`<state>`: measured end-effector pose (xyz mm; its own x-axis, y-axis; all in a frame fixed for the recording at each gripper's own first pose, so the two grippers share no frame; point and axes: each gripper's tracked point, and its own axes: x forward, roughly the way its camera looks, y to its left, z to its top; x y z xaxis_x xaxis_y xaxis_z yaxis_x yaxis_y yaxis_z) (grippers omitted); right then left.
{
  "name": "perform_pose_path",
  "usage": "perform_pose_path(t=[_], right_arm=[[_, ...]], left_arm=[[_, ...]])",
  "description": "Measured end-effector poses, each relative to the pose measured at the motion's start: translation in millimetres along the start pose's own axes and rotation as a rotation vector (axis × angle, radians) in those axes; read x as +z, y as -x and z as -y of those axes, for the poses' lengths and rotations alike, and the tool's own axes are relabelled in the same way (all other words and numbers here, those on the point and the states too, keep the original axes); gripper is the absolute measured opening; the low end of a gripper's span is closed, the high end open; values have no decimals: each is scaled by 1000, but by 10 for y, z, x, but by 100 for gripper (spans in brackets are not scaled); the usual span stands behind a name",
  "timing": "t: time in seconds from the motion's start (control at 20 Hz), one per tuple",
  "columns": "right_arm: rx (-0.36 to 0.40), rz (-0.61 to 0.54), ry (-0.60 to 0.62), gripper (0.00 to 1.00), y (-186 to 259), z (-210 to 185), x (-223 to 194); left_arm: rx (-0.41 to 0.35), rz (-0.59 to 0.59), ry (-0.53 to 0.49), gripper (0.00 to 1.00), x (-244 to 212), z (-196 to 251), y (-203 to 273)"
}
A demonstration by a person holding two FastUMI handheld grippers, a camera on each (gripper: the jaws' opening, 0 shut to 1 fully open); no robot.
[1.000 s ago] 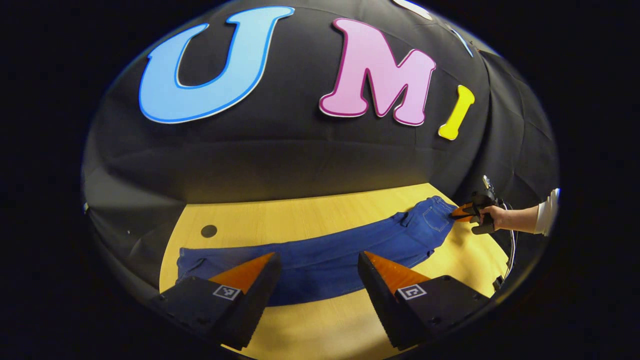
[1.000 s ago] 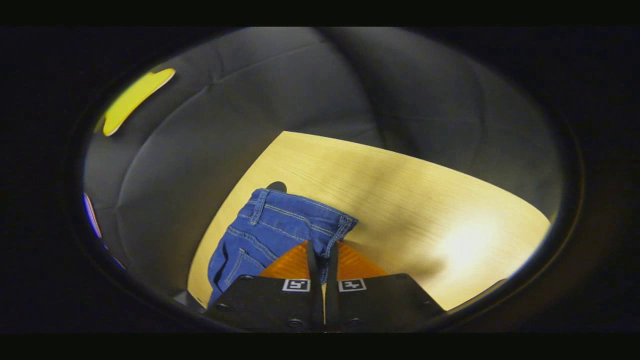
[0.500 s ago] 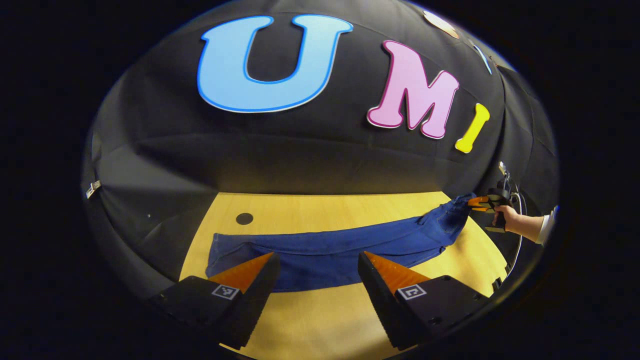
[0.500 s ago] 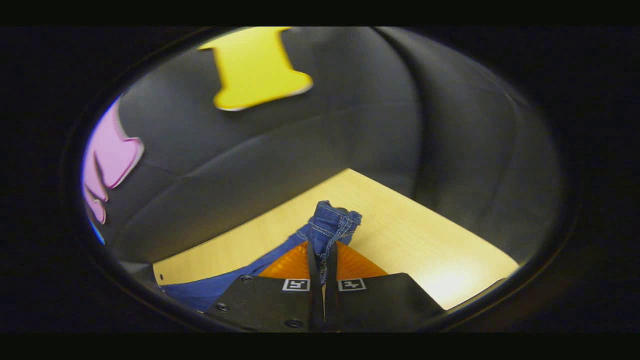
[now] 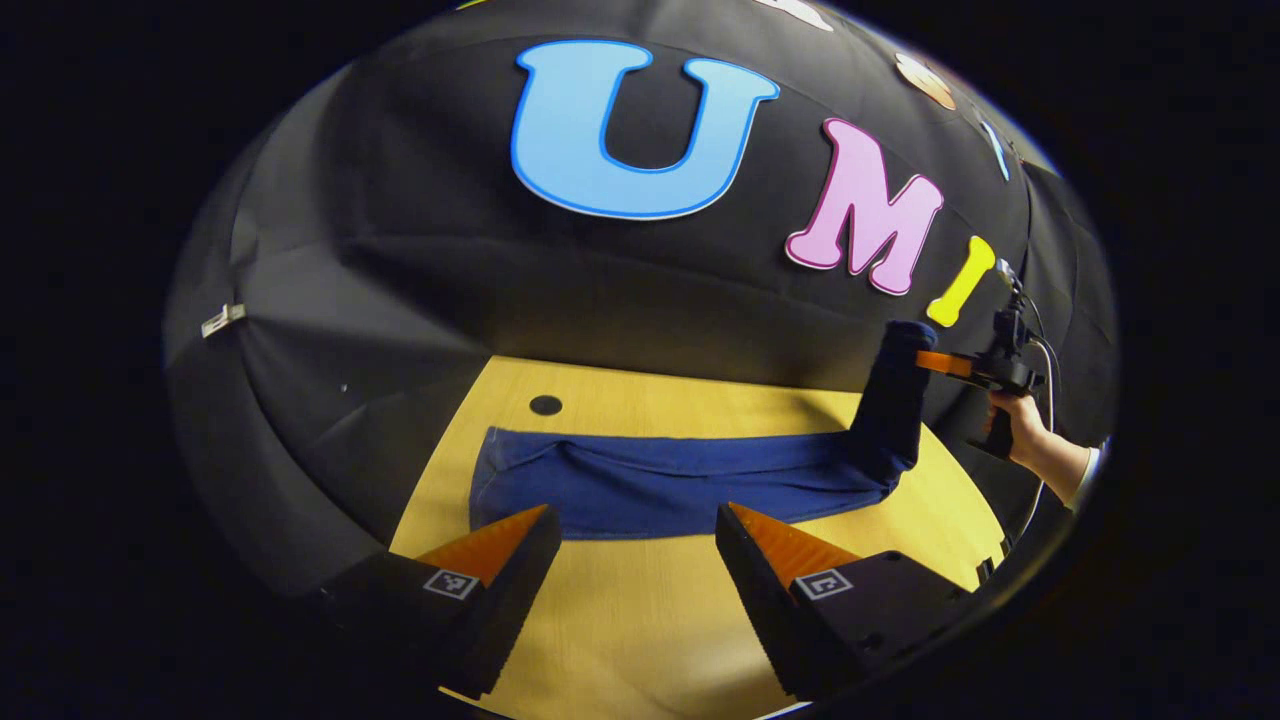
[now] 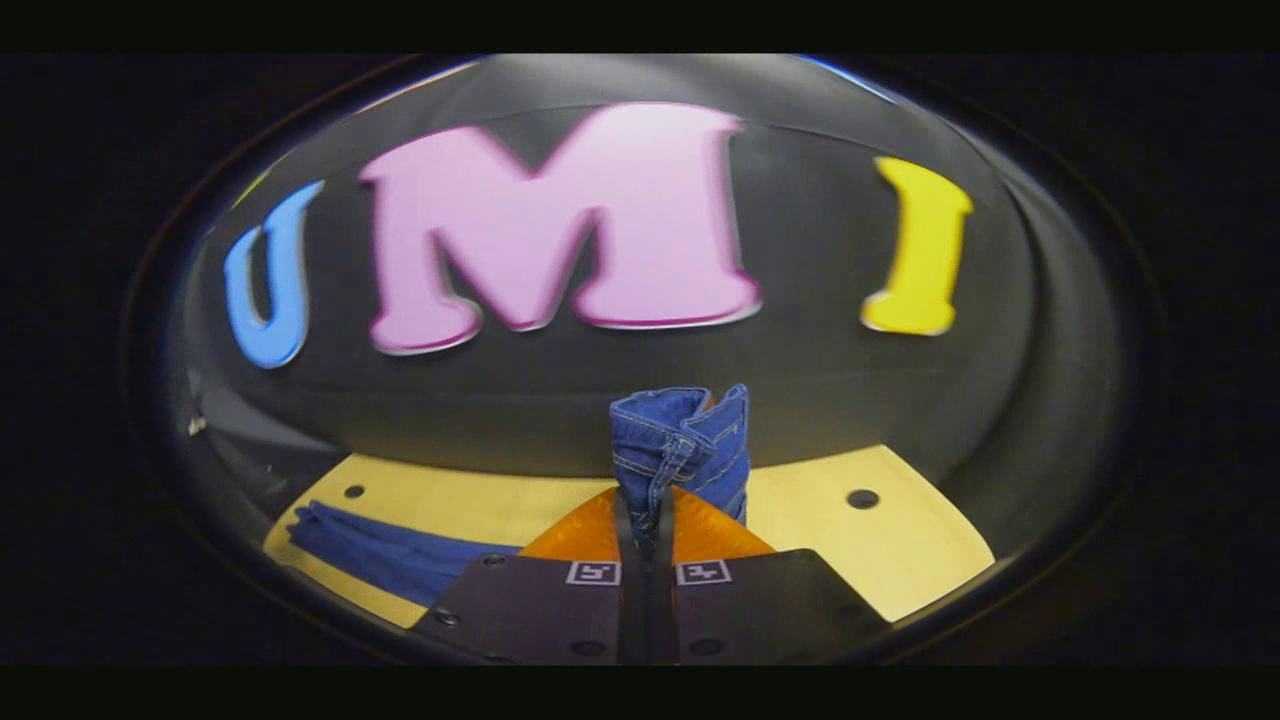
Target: Grasp the waist and the cuffs of the jeans and fold them to make the two legs overlap; first hold the waist and fold one-third of the jeans toward the cuffs, then hold the cuffs and fold the remaining one-third in the same direction to finish folding.
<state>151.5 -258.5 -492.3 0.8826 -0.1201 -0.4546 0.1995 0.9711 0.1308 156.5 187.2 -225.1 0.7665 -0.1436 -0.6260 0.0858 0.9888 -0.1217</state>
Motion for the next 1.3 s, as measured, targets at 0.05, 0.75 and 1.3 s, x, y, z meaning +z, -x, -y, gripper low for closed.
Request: perform_pose_path(t=[0.05, 0.75, 1.3], right_arm=[[47, -19, 47, 5, -105, -43, -291], [472, -398, 33, 68, -450, 1023, -3025], [478, -387, 7, 86, 451, 1932, -2858]], left_arm=[[14, -14, 3, 99, -101, -76, 63], [6, -191, 265, 92, -446, -408, -496], [223, -242, 371, 97, -313, -1320, -1627]])
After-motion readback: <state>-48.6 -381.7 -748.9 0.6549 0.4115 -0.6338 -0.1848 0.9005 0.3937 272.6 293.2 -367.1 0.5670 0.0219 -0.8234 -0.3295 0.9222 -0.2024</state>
